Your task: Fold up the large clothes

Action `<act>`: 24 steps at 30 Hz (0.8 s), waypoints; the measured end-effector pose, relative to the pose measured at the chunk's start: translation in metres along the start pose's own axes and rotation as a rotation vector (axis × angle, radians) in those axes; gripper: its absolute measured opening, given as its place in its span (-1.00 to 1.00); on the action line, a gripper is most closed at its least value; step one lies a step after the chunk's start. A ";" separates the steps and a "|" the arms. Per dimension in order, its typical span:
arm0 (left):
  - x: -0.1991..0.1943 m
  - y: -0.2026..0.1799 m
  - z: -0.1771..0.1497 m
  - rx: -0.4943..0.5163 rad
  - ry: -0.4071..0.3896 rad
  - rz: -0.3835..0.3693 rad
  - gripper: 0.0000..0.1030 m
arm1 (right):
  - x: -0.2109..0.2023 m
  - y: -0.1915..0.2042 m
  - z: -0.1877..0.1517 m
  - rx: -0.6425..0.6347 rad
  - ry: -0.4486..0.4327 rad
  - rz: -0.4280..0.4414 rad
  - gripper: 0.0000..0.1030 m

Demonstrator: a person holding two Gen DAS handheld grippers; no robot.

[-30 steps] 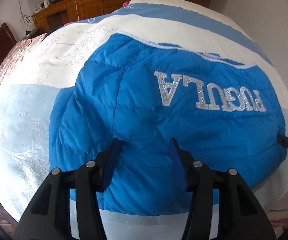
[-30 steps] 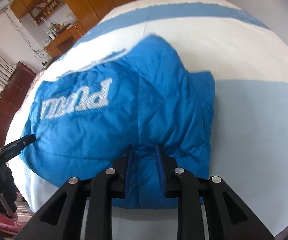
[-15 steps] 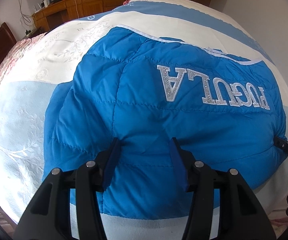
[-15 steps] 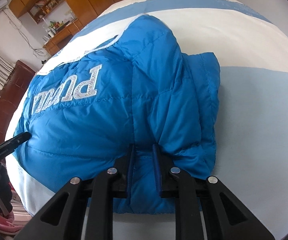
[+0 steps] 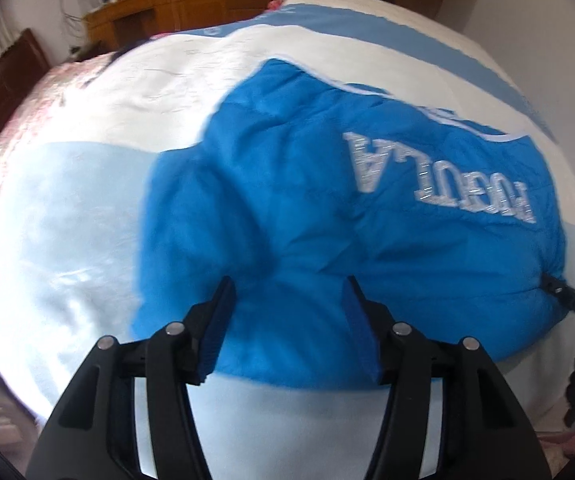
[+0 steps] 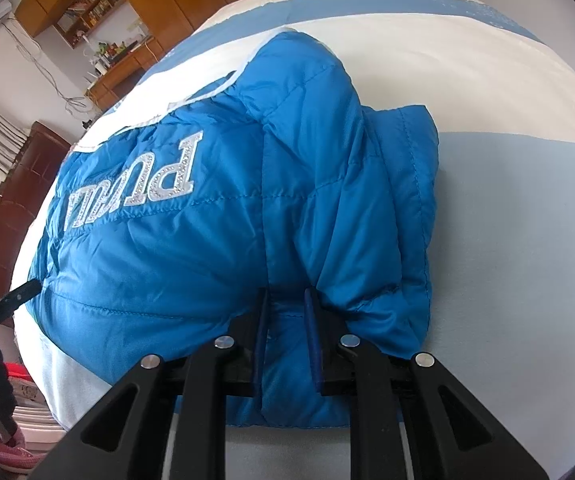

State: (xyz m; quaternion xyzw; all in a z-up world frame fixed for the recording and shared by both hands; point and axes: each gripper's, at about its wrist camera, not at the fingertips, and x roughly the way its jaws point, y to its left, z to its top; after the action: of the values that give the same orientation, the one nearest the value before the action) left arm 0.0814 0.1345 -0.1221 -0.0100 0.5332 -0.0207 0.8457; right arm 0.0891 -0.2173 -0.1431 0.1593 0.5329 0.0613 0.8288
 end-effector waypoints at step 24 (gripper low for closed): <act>0.061 0.121 -0.038 -0.704 0.047 -0.496 0.34 | 0.000 -0.003 0.010 0.000 0.043 0.015 -0.67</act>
State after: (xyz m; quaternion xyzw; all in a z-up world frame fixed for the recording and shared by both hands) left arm 0.0761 0.2527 -0.1981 -0.4252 0.5084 -0.0403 0.7478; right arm 0.0975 -0.2219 -0.1402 0.1622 0.5493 0.0710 0.8166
